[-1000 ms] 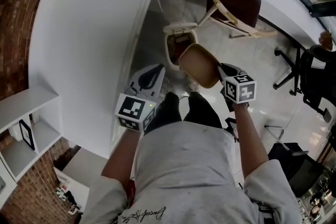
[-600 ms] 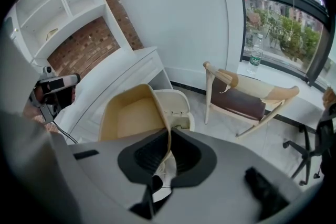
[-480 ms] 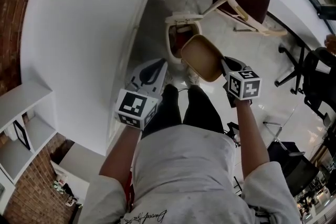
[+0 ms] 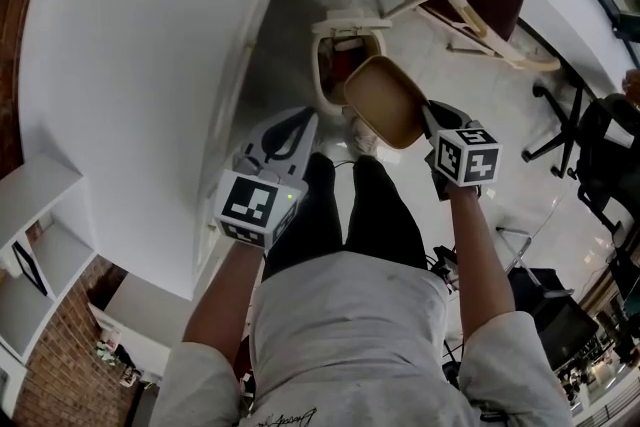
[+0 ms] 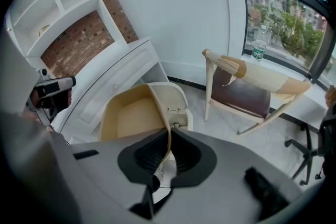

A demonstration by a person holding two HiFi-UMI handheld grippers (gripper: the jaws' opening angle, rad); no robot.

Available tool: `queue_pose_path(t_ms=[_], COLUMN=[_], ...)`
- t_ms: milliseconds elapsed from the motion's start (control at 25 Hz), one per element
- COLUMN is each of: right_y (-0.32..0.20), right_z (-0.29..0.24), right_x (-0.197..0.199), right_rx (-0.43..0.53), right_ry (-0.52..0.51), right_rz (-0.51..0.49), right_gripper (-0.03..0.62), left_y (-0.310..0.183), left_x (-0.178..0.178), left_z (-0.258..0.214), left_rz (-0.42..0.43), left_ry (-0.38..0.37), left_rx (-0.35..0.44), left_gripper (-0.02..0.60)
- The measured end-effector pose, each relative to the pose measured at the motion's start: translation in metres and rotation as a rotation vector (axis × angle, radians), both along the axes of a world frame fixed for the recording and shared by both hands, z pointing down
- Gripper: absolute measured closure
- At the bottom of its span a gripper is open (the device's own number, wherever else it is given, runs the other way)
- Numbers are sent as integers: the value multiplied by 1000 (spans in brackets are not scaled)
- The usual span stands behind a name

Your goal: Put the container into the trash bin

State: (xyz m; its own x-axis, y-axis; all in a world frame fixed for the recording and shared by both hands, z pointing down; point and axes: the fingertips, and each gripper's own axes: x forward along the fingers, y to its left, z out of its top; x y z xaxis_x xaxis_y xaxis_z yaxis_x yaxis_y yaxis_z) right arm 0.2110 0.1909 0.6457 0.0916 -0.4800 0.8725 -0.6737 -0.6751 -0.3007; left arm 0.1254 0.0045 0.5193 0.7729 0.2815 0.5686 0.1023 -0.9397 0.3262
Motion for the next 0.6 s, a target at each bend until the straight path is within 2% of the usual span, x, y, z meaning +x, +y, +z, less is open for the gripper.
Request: queue_pose_path(t_ms=[600], right_y=[-25], right_z=[61], right_x=[13], right_rx=[-23], right_ry=[-15], right_rz=[-12], right_gripper=[554], left_y=[-4], left_x=[8], left_z=[47], left_rz=[7], left_ry=[-28], left_rx=[-11], left_gripper=[563])
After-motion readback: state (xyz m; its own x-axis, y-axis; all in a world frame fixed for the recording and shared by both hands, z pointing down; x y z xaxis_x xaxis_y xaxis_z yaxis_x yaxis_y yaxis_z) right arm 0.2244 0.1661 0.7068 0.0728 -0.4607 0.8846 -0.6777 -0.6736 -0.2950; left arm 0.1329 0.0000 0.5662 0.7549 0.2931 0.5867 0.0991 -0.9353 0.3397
